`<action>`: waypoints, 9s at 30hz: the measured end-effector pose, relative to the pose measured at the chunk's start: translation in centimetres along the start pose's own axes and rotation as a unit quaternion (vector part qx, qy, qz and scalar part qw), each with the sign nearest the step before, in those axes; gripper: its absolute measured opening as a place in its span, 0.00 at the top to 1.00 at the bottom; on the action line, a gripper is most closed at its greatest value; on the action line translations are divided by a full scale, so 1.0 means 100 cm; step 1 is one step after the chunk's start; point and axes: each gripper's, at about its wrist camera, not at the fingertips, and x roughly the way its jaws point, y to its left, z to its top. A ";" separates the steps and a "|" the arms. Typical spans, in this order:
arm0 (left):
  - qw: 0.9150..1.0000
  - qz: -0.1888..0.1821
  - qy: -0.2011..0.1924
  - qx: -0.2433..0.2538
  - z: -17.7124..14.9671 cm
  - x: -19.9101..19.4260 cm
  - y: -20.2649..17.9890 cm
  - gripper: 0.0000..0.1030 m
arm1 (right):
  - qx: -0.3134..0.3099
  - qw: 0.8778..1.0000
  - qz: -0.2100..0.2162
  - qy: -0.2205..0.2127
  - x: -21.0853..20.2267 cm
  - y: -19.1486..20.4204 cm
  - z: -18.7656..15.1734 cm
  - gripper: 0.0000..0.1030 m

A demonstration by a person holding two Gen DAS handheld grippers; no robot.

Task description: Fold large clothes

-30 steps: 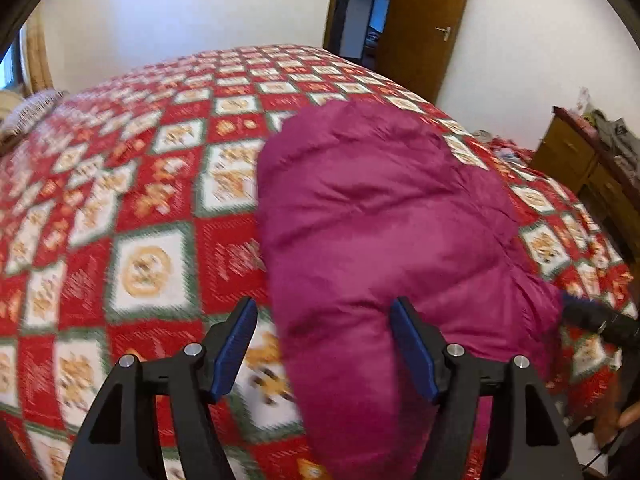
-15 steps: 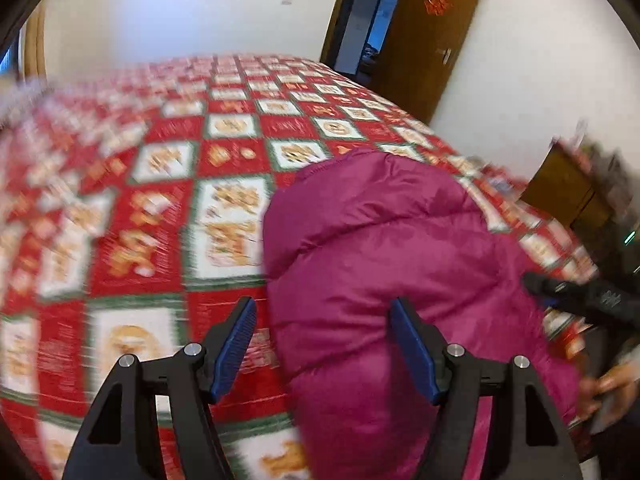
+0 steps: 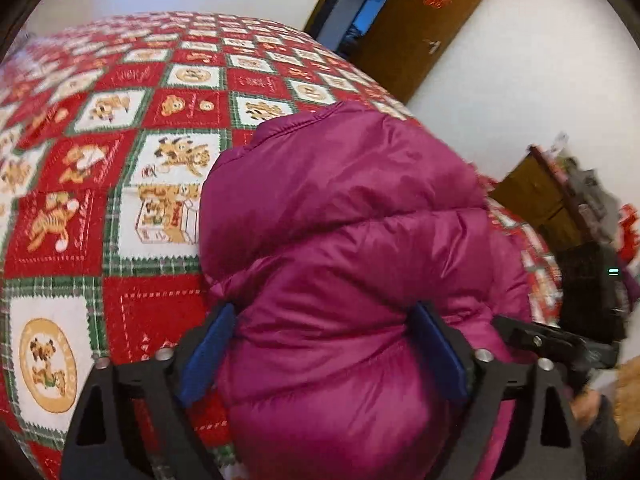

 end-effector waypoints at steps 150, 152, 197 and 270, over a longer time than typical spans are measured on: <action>0.990 -0.011 0.049 0.133 -0.021 0.136 -0.332 0.49 | 0.096 0.959 -0.224 -0.143 -0.184 -0.155 -0.006 0.66; 0.992 -0.016 0.061 0.112 -0.017 0.147 -0.324 0.42 | 0.121 0.963 -0.190 -0.146 -0.188 -0.173 -0.008 0.65; 0.985 0.018 -0.030 0.167 -0.051 0.028 -0.282 0.21 | 0.081 0.901 -0.359 -0.230 -0.224 -0.090 -0.055 0.31; 0.927 0.073 -0.293 0.223 -0.192 -0.206 -0.379 0.12 | -0.003 0.804 -0.370 -0.465 -0.379 0.096 -0.219 0.00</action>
